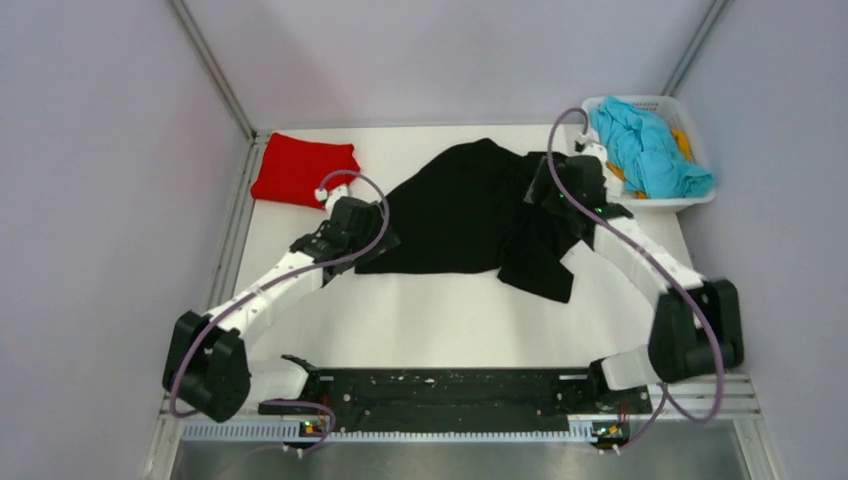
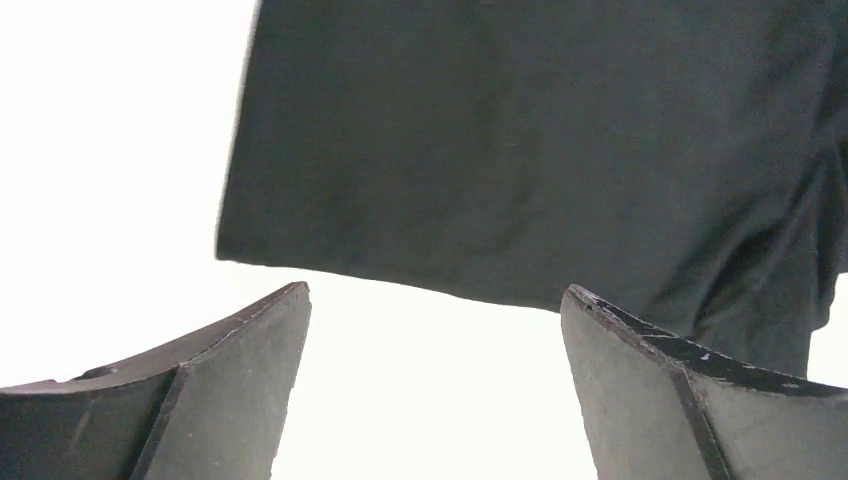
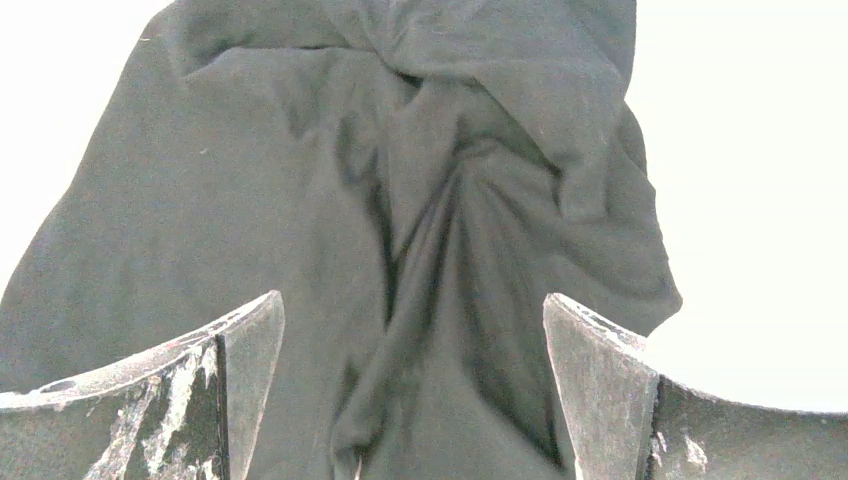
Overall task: Fold and stack the t-shirts
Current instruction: Flatten out the tshirt
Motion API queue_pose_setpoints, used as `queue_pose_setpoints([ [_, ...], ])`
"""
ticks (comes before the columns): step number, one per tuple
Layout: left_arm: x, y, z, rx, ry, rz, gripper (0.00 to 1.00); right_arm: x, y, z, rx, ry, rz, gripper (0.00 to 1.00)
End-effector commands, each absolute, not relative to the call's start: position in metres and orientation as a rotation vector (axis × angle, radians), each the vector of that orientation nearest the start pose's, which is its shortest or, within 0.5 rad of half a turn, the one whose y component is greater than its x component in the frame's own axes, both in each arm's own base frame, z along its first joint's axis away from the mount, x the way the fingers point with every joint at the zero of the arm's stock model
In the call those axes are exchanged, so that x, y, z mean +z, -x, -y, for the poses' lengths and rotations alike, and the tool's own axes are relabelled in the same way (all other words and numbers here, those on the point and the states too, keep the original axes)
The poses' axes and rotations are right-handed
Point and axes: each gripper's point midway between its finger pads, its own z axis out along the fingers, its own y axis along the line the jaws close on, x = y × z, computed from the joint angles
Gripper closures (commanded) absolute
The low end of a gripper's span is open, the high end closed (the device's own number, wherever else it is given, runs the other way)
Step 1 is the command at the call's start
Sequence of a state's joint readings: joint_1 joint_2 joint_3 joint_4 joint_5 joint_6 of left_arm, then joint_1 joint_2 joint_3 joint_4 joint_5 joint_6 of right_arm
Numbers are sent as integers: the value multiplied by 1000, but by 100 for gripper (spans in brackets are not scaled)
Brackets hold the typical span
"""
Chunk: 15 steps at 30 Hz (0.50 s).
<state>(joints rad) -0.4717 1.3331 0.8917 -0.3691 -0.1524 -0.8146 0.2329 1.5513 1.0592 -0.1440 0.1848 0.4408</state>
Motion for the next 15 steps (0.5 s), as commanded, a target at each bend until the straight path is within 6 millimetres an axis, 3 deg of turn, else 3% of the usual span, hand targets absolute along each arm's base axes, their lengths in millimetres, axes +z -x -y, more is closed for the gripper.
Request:
queue_pose_setpoints([
  [1, 92, -300, 101, -220, 719, -2283, 1, 164, -369, -81, 290, -375, -2060, 1],
  [3, 75, -297, 86, -261, 788, -2302, 1, 156, -343, -81, 335, -368, -2053, 1],
  [6, 62, -302, 81, -309, 817, -2316, 11, 144, -314, -78, 357, -335, -2038, 1],
  [15, 30, -313, 108, -398, 782, -2476, 32, 155, -295, -58, 295, -374, -1955, 1],
])
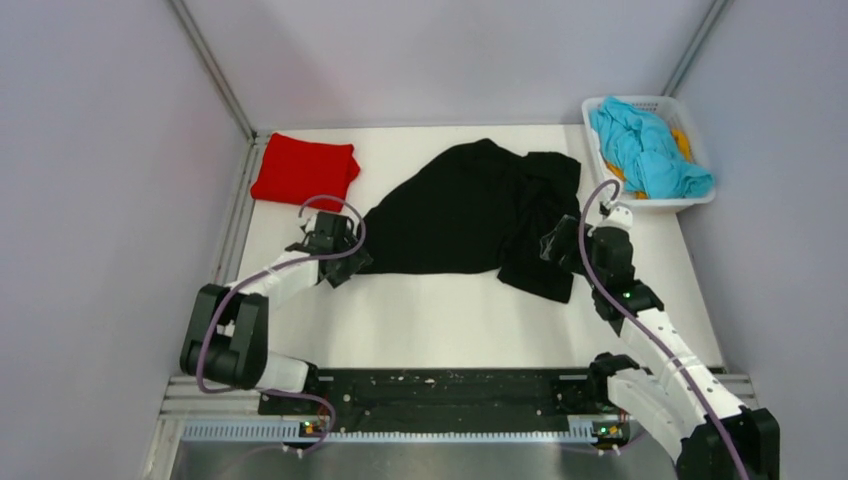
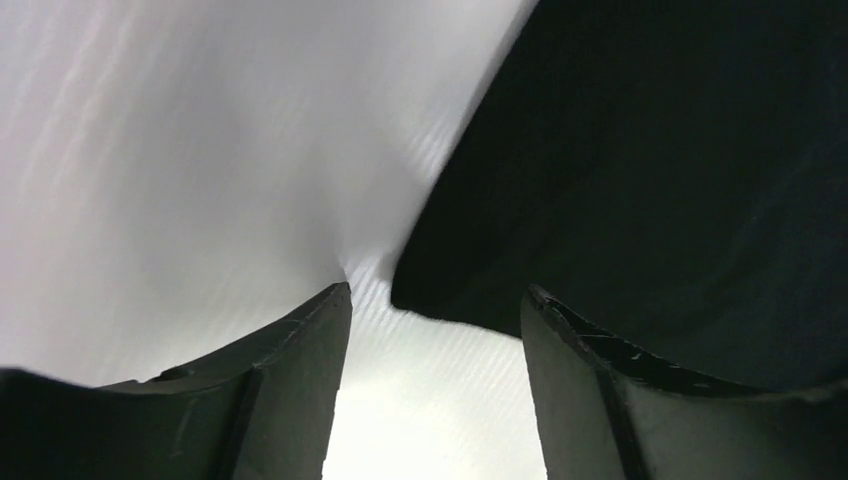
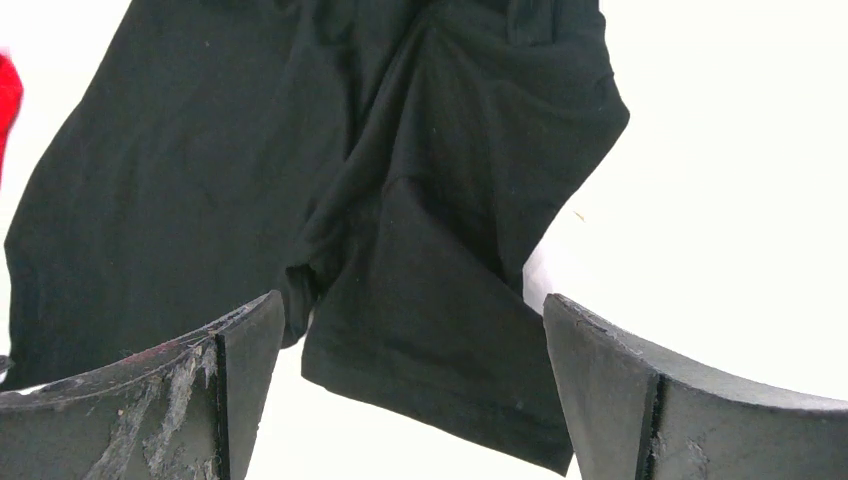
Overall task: Fold and stack the t-shirts
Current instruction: Flatten out the tshirt
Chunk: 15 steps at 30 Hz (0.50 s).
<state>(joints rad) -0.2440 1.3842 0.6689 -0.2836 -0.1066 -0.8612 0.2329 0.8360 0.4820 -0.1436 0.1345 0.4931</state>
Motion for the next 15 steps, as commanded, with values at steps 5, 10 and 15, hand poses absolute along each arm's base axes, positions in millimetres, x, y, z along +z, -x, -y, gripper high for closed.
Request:
queue_pose_setpoints([
  [5, 11, -314, 120, -446, 775, -2547, 46, 154, -293, -52, 260, -390, -1960, 1],
  [10, 6, -314, 132, -496, 728, -2572, 70, 151, -293, -47, 227, -404, -1964, 1],
  [15, 10, -315, 129, -472, 699, -2559, 100, 142, -290, -45, 199, -413, -2005, 1],
])
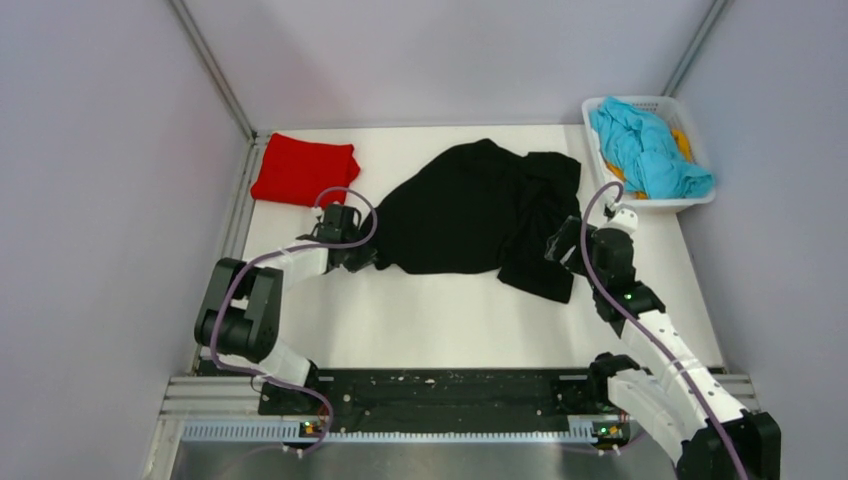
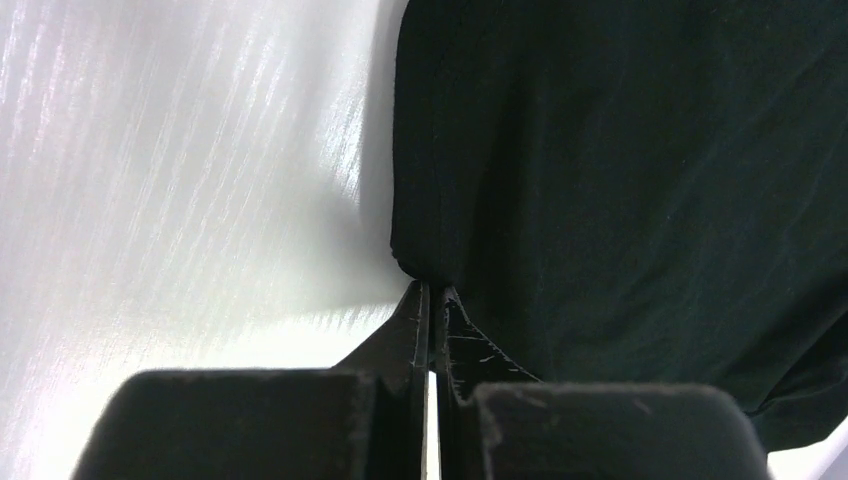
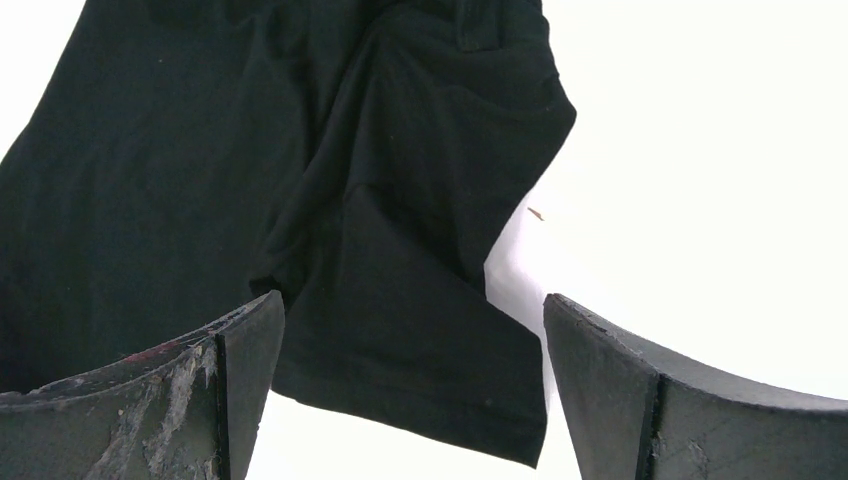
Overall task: Fold and stack the t-shirts
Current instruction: Flatten out the tshirt
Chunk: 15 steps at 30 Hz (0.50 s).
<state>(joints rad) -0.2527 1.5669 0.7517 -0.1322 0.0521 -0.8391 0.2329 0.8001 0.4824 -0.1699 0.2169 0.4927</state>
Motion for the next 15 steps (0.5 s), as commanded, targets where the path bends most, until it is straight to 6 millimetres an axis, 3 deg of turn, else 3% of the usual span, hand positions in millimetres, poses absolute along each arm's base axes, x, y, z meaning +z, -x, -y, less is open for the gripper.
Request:
queue_pose_setpoints([
  [1, 11, -315, 128, -462, 695, -2552, 100, 138, -287, -44, 191, -421, -2033, 1],
  [11, 41, -309, 103, -359, 687, -2421, 100, 82, -260, -50, 157, -444, -2310, 5],
  [15, 50, -306, 102, -381, 667, -2386, 100, 67, -257, -55, 162, -473, -2388, 15],
])
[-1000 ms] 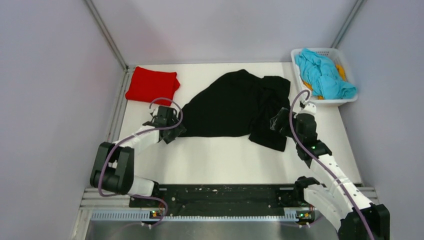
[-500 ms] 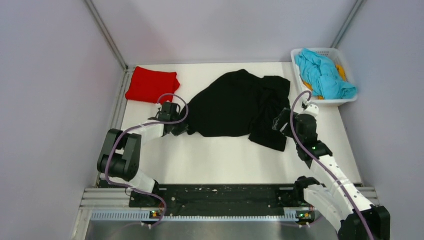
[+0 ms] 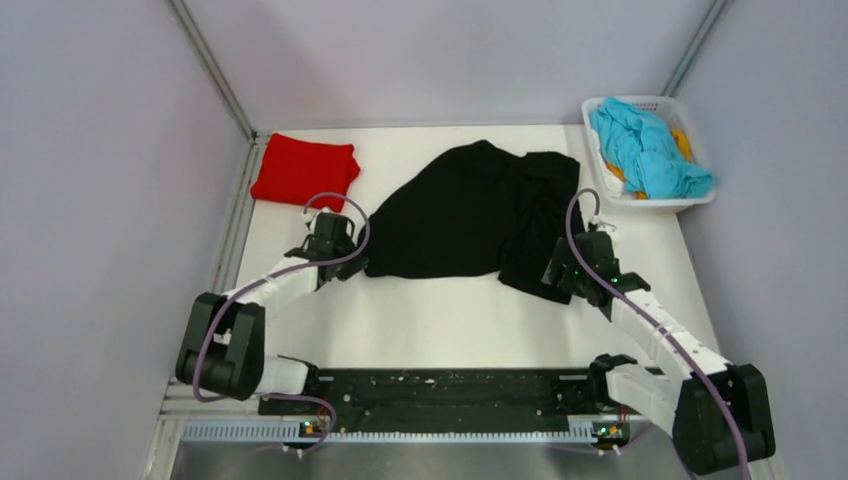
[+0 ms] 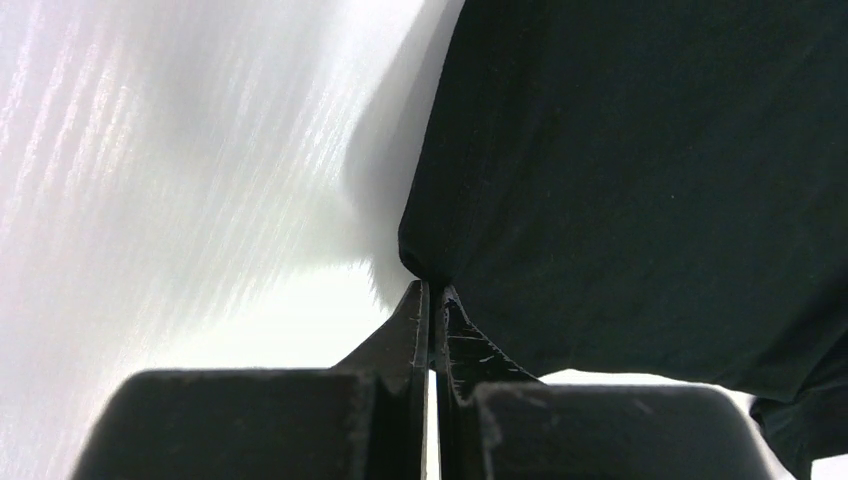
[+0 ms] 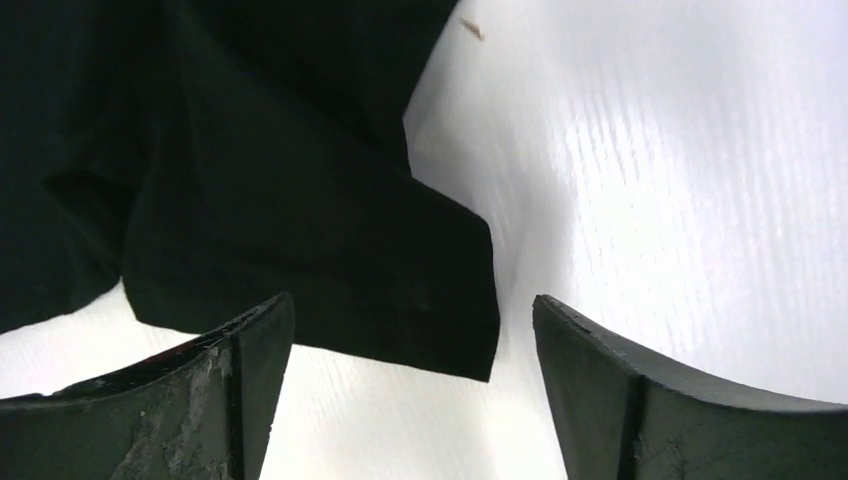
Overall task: Fold and stack the t-shirts
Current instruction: Flatten out the tshirt
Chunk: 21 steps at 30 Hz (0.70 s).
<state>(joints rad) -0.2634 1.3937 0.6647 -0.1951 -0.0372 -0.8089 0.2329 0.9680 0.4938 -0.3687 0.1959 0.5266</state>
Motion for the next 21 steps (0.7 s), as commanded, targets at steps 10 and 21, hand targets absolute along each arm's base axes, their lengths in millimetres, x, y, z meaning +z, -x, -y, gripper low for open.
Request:
queue_pose_setpoints([
  [10, 59, -305, 100, -395, 650, -2351, 100, 41, -244, -56, 159, -574, -2454, 35],
  [21, 58, -305, 100, -391, 663, -2354, 100, 14, -231, -46, 55, -630, -2503, 39],
])
